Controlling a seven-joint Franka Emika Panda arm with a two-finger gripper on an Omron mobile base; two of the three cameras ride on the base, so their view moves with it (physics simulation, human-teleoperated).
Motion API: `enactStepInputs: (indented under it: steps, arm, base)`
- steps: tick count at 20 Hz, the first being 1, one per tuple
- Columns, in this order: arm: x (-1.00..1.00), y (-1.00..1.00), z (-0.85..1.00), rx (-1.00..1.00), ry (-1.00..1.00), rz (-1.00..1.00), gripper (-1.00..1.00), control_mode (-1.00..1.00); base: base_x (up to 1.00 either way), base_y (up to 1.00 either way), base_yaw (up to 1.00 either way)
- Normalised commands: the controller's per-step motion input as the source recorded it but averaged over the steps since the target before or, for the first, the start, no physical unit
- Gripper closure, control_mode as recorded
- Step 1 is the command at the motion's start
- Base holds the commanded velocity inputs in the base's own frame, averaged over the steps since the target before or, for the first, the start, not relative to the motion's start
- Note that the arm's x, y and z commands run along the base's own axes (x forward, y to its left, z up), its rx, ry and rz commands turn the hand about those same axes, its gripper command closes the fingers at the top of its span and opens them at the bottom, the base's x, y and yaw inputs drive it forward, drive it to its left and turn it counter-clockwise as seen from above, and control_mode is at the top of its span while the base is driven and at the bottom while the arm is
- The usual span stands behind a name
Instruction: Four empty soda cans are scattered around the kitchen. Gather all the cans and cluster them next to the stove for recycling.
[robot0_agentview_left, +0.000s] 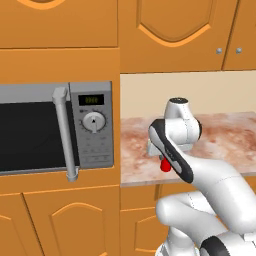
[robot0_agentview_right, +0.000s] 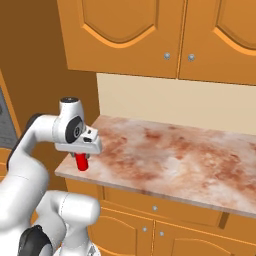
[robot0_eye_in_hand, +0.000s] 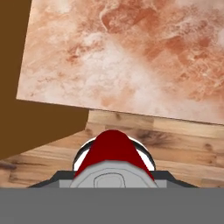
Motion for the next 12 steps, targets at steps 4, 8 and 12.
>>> enactStepInputs:
  steps: [4,8,12]
  arm:
    - [-0.15,-0.03,0.4,0.0,0.01,-0.01,1.0,-1.0]
    - [-0.24,-0.01,0.37,0.0,0.04,-0.01,1.0,-1.0]
    - [-0.34,-0.02,0.11,0.0,0.03,-0.01,1.0,-1.0]
  base:
    - [0.0,0.0,0.0]
    - [0.0,0.0,0.0]
    - [0.0,0.0,0.0]
